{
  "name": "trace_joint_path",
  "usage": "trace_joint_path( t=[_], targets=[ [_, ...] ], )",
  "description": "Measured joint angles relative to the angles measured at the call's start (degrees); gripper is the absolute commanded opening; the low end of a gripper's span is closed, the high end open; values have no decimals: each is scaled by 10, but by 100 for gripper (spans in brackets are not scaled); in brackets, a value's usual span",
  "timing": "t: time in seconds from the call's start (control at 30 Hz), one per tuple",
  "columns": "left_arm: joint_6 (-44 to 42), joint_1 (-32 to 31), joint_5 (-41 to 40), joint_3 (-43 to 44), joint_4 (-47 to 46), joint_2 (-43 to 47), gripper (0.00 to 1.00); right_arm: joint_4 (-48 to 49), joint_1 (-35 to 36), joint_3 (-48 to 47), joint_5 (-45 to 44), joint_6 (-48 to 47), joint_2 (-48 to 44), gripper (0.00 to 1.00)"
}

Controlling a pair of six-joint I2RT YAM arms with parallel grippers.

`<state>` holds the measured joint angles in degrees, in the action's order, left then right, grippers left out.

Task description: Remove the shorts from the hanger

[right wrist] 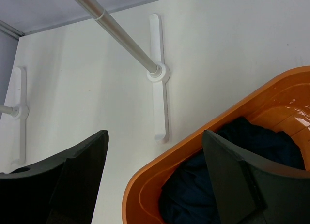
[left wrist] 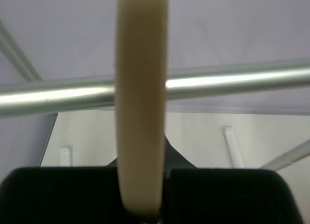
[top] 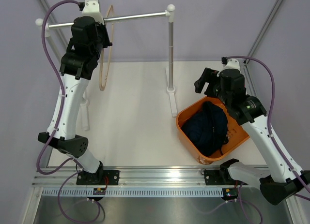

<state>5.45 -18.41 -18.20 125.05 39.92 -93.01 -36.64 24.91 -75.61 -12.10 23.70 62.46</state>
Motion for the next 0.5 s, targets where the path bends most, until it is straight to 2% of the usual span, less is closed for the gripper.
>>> trace_joint_path(
  t=[0.23, 0.5],
  targets=[
    [-5, 62, 28, 28, -12, -52, 0, 6, 0, -10, 14, -6, 10, 87],
    [-3, 94, 59, 27, -15, -85, 1, 15, 0, -14, 27, -8, 10, 87]
  ],
)
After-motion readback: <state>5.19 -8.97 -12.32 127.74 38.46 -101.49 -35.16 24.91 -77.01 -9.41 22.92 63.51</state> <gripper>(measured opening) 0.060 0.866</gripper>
